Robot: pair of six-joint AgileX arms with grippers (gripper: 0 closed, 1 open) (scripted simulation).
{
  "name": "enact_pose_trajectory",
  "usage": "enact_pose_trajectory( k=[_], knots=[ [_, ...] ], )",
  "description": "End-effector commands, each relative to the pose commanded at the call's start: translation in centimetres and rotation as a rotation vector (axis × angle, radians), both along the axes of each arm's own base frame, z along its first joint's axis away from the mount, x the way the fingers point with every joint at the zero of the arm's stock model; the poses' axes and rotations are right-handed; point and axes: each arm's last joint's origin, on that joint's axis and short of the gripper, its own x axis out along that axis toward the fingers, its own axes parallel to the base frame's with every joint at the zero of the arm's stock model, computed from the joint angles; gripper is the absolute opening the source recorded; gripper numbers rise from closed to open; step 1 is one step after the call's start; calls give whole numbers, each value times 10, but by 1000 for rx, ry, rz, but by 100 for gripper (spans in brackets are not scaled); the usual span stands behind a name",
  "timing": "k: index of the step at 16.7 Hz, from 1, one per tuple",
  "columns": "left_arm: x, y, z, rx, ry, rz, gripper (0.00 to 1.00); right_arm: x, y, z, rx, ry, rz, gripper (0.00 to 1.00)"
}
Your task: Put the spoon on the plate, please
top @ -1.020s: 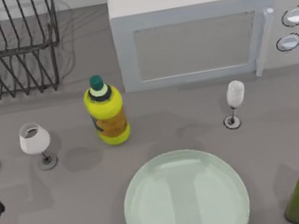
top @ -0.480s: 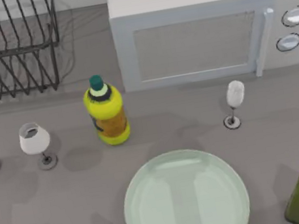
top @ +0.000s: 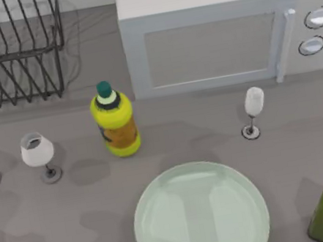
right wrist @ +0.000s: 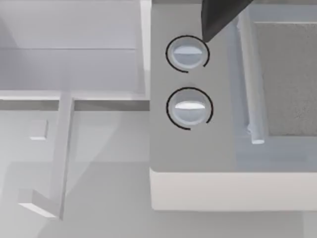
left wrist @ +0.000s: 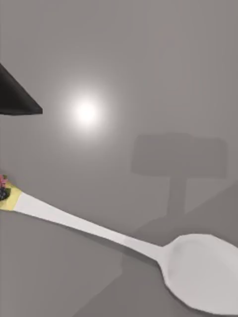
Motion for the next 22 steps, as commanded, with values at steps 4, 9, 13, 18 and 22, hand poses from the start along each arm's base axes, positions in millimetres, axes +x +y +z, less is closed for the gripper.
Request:
enact_pose_trajectory(
  k=[4, 9, 13, 18, 22],
  knots=[
    [44, 22, -19, -13, 321, -134, 100, 0, 0, 0, 0, 0, 0, 100],
    [78, 46, -28, -48, 506, -263, 100, 0, 0, 0, 0, 0, 0, 100],
    [84, 50, -29, -58, 518, -284, 100, 0, 0, 0, 0, 0, 0, 100],
    [84, 49, -33, -58, 519, -285, 100, 0, 0, 0, 0, 0, 0, 100],
    [88, 51, -72, -57, 515, -283, 100, 0, 0, 0, 0, 0, 0, 100]
  ],
)
